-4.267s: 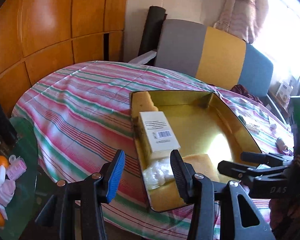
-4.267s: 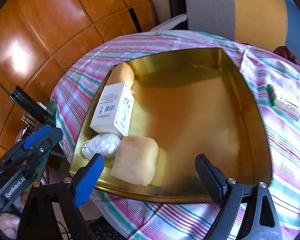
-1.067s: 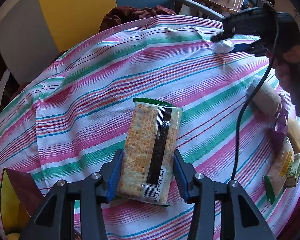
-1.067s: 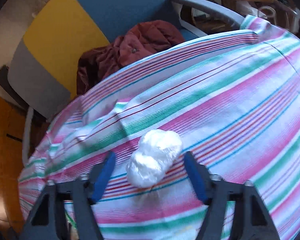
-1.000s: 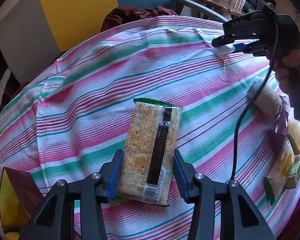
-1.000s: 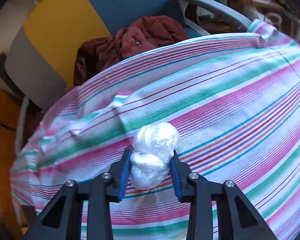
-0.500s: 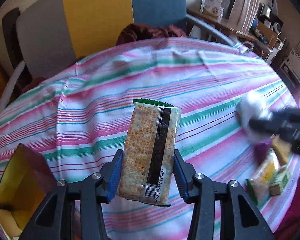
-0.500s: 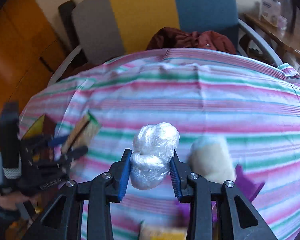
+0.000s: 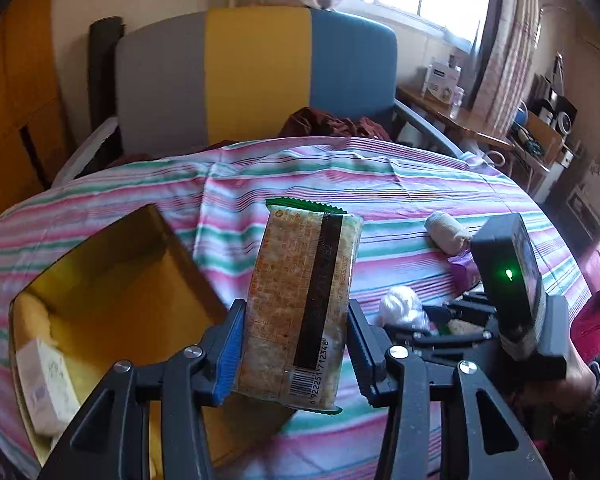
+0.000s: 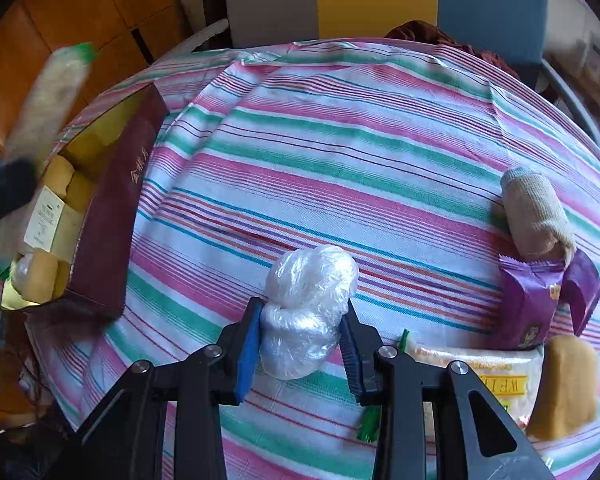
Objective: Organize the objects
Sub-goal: 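Carry the cracker packet over the gold tray and lower it with the left gripper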
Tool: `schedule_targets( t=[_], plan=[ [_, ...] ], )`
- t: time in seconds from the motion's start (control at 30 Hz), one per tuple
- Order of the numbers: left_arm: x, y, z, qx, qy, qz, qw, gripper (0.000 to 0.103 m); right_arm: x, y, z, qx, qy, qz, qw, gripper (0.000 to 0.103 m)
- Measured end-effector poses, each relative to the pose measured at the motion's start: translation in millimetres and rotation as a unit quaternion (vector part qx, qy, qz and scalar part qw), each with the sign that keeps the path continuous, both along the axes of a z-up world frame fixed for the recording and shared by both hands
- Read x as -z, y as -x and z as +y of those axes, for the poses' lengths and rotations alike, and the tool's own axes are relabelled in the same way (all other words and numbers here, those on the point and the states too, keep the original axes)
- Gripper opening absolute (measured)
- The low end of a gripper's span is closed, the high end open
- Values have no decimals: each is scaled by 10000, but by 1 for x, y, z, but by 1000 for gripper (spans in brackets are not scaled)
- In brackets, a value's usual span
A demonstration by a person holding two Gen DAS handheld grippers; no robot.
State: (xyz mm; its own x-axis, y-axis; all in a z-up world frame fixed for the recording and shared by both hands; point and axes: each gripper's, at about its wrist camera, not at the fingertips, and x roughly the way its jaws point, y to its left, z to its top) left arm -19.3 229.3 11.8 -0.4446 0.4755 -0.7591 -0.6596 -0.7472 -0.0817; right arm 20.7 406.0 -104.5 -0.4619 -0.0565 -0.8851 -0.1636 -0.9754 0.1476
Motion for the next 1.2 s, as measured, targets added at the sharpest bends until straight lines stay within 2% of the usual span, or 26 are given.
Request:
schedule_targets(
  t=[0.13,0.63,0.8,0.97,1.2],
  plan=[
    [8,-6,-19,-285,-6,14,9996,48,5,0,-3,-26,-55,-66,10000,37],
    [28,-3,-57,-589,43,-140,9982,48,8,3,0,56,-96,-24,9999,37],
    [34,2,-69,-732,-42,-310,9968,48,9,2,0,31,-119,-35,9999,37],
    [38,14,-97,-1047,-308,-641,9920,48,9,2,1,79,-98,-22,9999,37],
    [39,51,-145,-1766,-781,-1181,9741,48,9,5,-1,49,-160,-76,9998,38]
  ],
)
